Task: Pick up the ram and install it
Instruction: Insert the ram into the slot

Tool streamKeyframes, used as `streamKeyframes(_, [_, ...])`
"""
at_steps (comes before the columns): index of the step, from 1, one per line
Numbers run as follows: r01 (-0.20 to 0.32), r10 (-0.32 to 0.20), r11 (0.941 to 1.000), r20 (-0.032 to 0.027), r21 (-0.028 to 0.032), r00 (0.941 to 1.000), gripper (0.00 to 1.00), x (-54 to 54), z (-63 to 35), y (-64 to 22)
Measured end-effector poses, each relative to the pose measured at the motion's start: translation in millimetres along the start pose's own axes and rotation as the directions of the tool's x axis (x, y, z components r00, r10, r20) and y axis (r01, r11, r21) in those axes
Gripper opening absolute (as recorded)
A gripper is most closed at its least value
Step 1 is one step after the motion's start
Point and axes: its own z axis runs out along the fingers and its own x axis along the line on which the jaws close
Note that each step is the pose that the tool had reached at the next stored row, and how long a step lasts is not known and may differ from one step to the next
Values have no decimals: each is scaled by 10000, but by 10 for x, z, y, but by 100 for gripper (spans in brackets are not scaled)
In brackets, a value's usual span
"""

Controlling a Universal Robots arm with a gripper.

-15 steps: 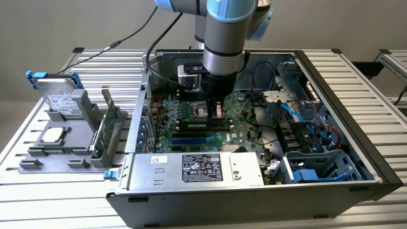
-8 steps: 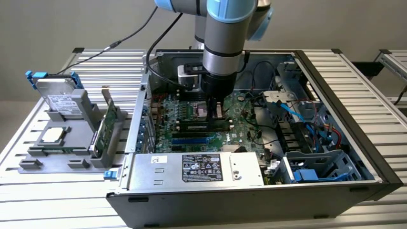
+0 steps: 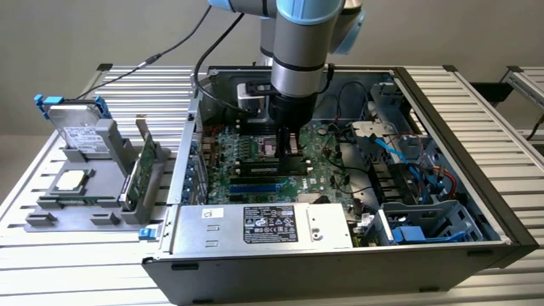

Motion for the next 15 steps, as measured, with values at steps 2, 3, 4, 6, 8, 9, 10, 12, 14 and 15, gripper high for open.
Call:
streamKeyframes(2, [1,-1,10000,1,-12,10000,46,2,-71,6])
streamKeyframes(3, [1,-1,10000,0,-18,10000,46,3,-100,9])
streamKeyframes(4, [0,0,10000,2,-21,10000,46,3,-125,11])
streamKeyframes(6, [0,0,10000,3,-23,10000,44,3,-144,12])
streamKeyframes(8, [1,-1,10000,4,-23,10000,31,3,-144,12])
streamKeyframes(9, [0,0,10000,4,-23,10000,31,3,-144,12])
streamKeyframes(10, [0,0,10000,3,-23,10000,25,4,-145,12])
streamKeyframes(12, [0,0,10000,2,-24,10000,19,4,-145,12])
streamKeyframes(14, [0,0,10000,2,-24,10000,10,4,-145,12])
streamKeyframes(15, [1,-1,10000,2,-24,10000,10,4,-145,12])
